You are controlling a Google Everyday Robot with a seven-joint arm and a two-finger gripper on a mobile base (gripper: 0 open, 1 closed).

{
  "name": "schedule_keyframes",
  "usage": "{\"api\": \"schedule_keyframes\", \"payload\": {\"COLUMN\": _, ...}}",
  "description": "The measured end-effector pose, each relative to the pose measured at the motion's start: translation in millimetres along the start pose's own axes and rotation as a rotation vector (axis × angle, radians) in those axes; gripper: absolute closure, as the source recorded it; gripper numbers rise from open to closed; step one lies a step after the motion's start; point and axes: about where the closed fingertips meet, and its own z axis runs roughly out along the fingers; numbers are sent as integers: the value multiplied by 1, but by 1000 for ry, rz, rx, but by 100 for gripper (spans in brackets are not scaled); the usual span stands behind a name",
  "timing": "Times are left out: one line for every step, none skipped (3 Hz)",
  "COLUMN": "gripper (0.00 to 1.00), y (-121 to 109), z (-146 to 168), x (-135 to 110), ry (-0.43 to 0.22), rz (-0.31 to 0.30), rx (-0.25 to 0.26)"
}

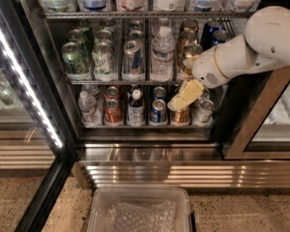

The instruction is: Pick water bottle from middle shelf of fridge

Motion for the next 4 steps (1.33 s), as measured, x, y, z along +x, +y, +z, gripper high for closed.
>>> {"api": "schedule_keyframes", "payload": {"gripper": 0, "y": 0, "z": 0, "x": 0, "ry": 0, "rz": 0, "rx": 0}}
{"api": "schedule_keyframes", "payload": {"gripper": 0, "y": 7, "z": 9, "x": -4, "ry": 21, "rz": -54, "rx": -31}}
{"api": "schedule_keyframes", "payload": {"gripper": 0, "y": -2, "z": 23, "x": -15, "ry": 23, "rz": -111, "rx": -39}}
{"api": "schedule_keyframes", "payload": {"gripper": 0, "y": -19, "z": 29, "x": -26, "ry": 11, "rz": -146, "rx": -16}}
